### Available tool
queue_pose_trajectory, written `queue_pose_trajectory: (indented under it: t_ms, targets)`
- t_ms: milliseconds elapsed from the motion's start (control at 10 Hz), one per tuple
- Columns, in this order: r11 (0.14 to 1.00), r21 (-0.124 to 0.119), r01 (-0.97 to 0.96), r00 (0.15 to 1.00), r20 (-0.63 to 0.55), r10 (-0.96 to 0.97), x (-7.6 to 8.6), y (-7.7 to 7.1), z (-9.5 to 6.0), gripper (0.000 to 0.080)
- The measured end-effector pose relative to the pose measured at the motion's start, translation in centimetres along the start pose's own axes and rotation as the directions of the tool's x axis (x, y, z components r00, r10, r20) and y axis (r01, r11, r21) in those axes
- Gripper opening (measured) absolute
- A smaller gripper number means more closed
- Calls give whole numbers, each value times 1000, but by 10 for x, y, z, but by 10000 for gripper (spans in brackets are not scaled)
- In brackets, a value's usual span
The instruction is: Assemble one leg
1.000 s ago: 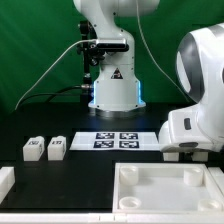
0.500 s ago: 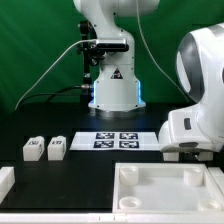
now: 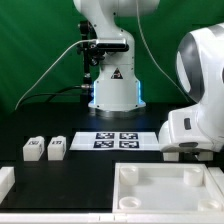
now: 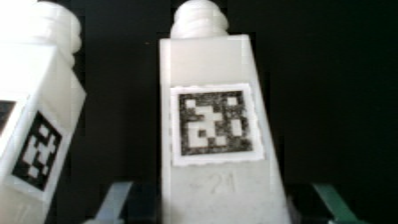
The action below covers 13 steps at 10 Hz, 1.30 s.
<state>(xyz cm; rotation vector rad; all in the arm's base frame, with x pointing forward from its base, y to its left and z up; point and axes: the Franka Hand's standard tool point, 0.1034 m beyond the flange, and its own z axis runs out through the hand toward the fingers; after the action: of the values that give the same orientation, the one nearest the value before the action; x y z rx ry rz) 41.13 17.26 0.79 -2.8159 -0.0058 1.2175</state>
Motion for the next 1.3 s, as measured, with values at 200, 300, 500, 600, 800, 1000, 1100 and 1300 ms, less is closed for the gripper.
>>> queue_pose_trajectory:
  t_ms: [200,300,500,600,800,1000,1100,1300]
  targets:
    - [1000,12,14,997,-76,-13,-1,7,-40,294]
    - [999,15,38,997,-74,-37,-8,12,-62,294]
    - [998,35,59,970,-237,-49,-3,23,-118,294]
    - [997,35,69,935,-352,-52,-9,27,-144,294]
    - [996,30,86,857,-512,-59,-15,45,-178,294]
    - [996,10,84,717,-695,-53,-12,43,-173,294]
    - [997,7,82,660,-750,-50,-10,44,-176,294]
    - [996,-13,93,468,-882,-55,-2,53,-208,294]
